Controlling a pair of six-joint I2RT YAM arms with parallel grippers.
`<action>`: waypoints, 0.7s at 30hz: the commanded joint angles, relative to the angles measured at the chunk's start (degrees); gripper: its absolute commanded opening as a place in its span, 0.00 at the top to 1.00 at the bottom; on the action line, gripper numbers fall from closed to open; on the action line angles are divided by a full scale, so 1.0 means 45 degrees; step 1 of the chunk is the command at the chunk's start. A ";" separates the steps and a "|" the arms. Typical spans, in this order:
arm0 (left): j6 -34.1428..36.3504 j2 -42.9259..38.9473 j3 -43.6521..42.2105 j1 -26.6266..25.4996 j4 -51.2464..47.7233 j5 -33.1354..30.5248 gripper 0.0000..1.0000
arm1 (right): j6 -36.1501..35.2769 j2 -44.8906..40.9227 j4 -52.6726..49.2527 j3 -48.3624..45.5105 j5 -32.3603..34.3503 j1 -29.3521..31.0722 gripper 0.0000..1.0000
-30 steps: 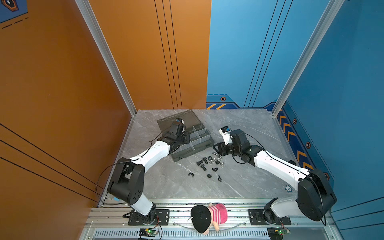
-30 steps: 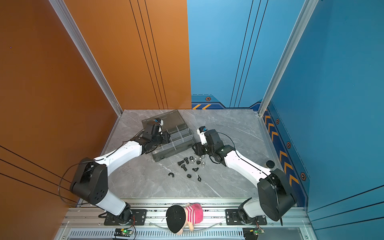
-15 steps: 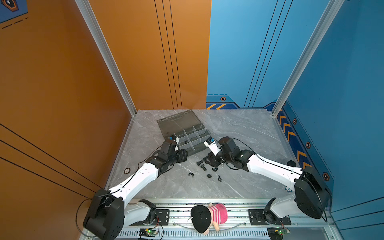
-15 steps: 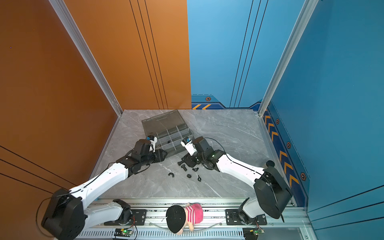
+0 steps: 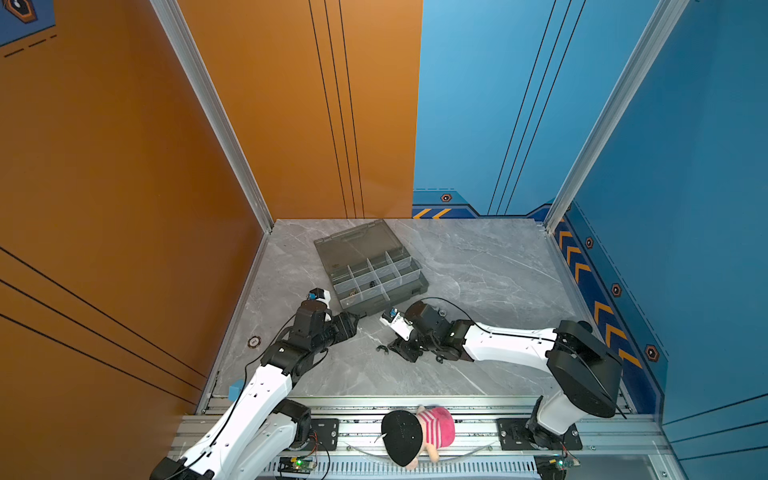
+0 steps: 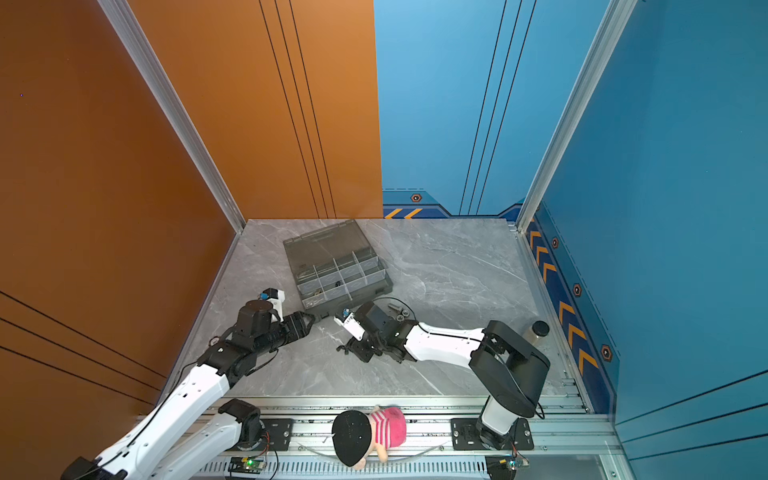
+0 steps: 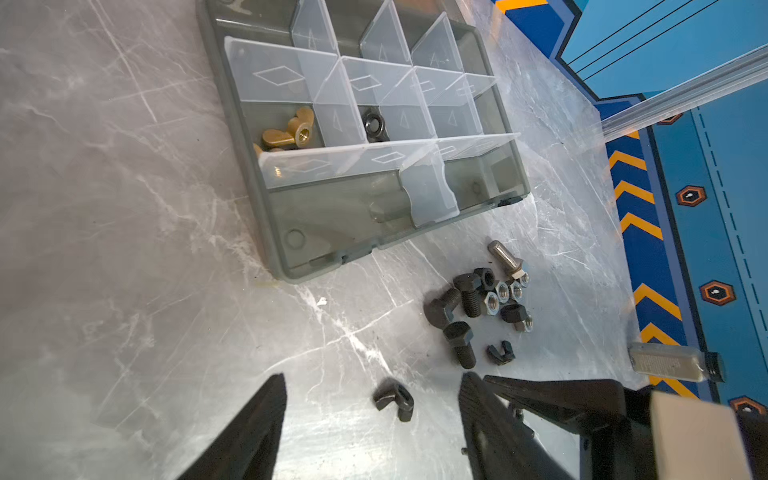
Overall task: Sort the screws and nuts into containers
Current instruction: 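Draw the left gripper back while the right gripper lowers to a black wing nut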
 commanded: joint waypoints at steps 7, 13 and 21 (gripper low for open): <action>-0.0430 -0.0241 -0.0794 0.0811 0.0084 0.0965 0.24 | -0.0295 0.1171 0.0383 0.0883 0.0746 0.0691 0.55; -0.0414 -0.0193 -0.0887 0.1119 0.0109 0.1296 0.22 | -0.0286 0.1572 0.0525 0.1082 0.0815 0.0782 0.58; -0.0445 -0.0194 -0.1040 0.1294 0.0170 0.1405 0.20 | -0.0222 0.2004 0.0748 0.1173 0.0722 0.0807 0.61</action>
